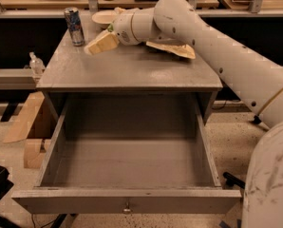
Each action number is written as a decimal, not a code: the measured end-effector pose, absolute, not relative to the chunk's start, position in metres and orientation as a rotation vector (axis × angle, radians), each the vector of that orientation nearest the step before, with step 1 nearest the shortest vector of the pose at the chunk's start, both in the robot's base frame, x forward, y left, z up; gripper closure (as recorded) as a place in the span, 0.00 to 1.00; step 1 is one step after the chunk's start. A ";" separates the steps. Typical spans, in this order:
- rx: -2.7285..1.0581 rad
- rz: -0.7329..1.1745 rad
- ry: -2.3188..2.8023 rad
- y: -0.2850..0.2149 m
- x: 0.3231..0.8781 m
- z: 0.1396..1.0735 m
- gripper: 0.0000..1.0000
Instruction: Place redbull can into top drawer
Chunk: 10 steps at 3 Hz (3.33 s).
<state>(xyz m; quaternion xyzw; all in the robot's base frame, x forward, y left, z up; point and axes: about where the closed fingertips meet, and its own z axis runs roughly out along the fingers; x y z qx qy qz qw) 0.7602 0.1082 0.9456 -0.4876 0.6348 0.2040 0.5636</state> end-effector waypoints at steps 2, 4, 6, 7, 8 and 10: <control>-1.123 0.544 1.458 0.146 0.825 0.954 0.00; -1.024 0.458 1.536 0.169 0.881 0.946 0.00; -0.927 0.436 1.649 0.184 0.917 0.903 0.00; -0.886 0.437 1.657 0.183 0.931 0.899 0.00; -0.871 0.450 1.633 0.190 0.937 0.906 0.00; -0.862 0.558 1.566 0.228 0.932 0.913 0.00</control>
Offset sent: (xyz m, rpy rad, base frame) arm 0.1062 0.0528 0.0261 0.0906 -0.0137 0.0309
